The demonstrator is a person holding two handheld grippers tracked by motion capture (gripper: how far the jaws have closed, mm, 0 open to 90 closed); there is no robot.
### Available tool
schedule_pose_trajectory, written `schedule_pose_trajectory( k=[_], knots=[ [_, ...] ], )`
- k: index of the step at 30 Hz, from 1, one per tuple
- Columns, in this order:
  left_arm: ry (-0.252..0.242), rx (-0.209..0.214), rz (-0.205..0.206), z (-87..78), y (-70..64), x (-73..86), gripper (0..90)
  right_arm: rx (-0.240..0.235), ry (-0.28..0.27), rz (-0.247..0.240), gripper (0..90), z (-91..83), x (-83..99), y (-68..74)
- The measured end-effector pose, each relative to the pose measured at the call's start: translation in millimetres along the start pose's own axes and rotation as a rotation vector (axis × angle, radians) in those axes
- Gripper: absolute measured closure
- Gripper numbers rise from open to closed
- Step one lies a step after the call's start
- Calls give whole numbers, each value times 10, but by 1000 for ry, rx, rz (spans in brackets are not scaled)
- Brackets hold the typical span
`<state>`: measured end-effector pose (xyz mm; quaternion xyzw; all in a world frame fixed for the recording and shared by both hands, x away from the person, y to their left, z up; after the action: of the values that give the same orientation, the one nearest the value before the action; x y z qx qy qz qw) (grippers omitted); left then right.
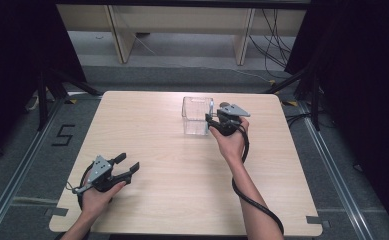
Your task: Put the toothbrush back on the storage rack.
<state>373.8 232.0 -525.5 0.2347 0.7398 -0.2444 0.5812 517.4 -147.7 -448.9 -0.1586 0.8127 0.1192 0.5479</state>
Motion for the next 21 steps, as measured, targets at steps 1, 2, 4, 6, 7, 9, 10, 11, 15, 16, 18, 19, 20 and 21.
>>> schedule_pose_trajectory(
  k=[1,2,4,6,7,9,10,11,15,16,18,19,20,21],
  knots=[
    [1,0,0,0,0,0,326,3,8,1,482,-18,2,-2],
    [0,0,0,0,0,0,326,0,7,2,480,-37,9,-2],
    [-1,-1,-1,0,0,0,327,-4,5,3,478,-61,19,-12],
    [-1,-1,-1,0,1,0,326,-3,11,-6,478,-102,35,-29],
    [0,-2,-1,0,1,0,327,0,12,-5,478,-114,41,-30],
    [0,-2,0,-1,-1,0,326,5,15,-8,478,-146,55,-38],
    [0,-3,1,-1,-2,0,327,-3,25,-3,478,-167,62,-40],
    [1,-3,1,-1,-2,0,326,-6,18,0,478,-170,70,-40],
    [1,-3,0,-1,-1,0,326,-1,29,-8,477,-234,94,-59],
    [0,-3,0,0,0,0,326,1,18,-8,477,-240,105,-59],
    [0,-3,-1,0,0,0,327,4,28,-13,477,-273,121,-66],
    [0,-3,0,0,-1,0,327,-2,27,-8,476,-284,129,-68],
    [1,-3,0,0,-1,0,326,0,32,-12,476,-300,139,-68],
    [0,-3,0,-1,-1,0,327,-3,35,-28,476,-312,143,-79]
  ],
)
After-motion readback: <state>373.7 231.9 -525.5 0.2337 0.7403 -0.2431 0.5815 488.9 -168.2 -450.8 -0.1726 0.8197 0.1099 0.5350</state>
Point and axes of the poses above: each handheld gripper's, and its own axes: z roughly forward along the jaws, x roughly out of its underside, y roughly to its left, the point moved 1 cm from there along z, roughly forward along the jaws, and after that the axes turned 5 degrees about x, right-handed, at the moved point
